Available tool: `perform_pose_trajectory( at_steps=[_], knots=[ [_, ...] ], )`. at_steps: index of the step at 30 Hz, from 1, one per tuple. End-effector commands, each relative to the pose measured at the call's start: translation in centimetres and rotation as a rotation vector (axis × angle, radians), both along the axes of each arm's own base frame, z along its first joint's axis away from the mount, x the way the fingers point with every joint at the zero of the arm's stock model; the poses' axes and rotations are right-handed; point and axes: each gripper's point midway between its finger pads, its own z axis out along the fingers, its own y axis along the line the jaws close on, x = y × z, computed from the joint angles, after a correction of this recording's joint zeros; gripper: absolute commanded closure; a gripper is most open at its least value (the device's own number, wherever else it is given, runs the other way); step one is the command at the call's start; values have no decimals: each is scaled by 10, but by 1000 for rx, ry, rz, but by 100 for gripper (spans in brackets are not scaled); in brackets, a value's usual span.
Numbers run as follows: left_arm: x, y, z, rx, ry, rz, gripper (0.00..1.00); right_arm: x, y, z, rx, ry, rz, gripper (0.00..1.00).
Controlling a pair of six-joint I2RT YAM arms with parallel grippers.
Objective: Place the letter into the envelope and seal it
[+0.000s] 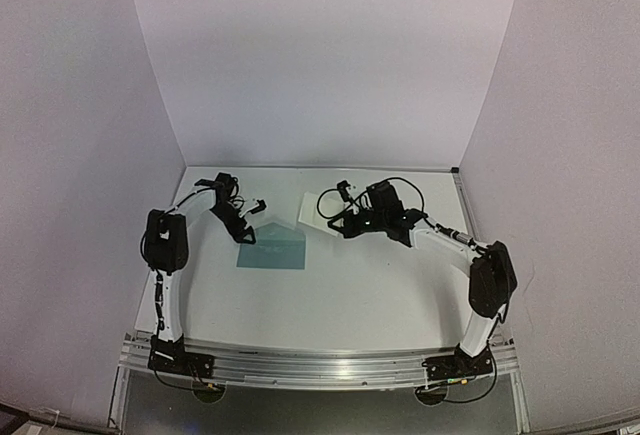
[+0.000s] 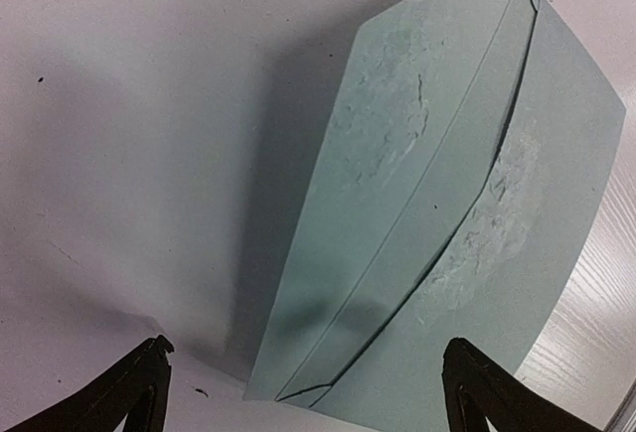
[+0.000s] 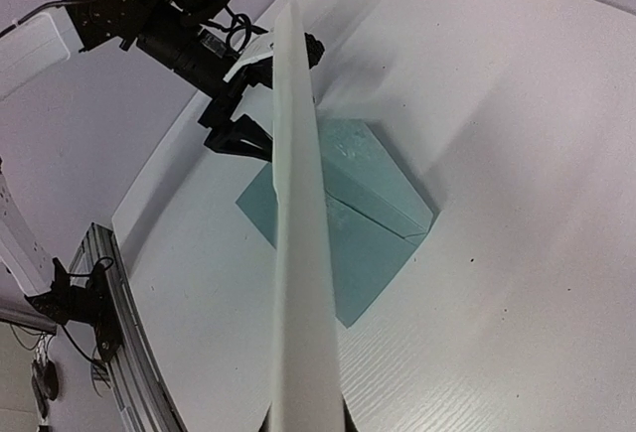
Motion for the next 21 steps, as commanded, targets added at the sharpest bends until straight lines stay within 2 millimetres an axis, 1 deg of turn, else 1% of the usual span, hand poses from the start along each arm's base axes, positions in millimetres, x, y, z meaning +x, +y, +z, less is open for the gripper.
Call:
perform_pose_trajectory(
  at_steps=[1,2,4,9,13,17,19,21],
  knots=[
    [20,-8,3,-22,-61,-24,7,2,11,12,44,9,41,100],
    [21,-9,2,-29,-60,-25,8,2,12,11,45,12,43,100],
    [18,-12,0,-45,-33,-36,16,3,13,10,45,13,45,100],
    [1,-17,-1,-85,25,-74,37,3,13,12,48,10,47,100],
    [-9,-21,0,-117,68,-100,50,4,15,12,50,9,49,100],
    [-8,-23,-5,-120,78,-93,62,5,15,12,52,13,49,100],
    [-7,-24,-7,-123,70,-92,72,5,15,13,54,16,52,100],
    [-3,-25,-9,-127,56,-79,87,5,16,14,56,16,53,100]
  ],
)
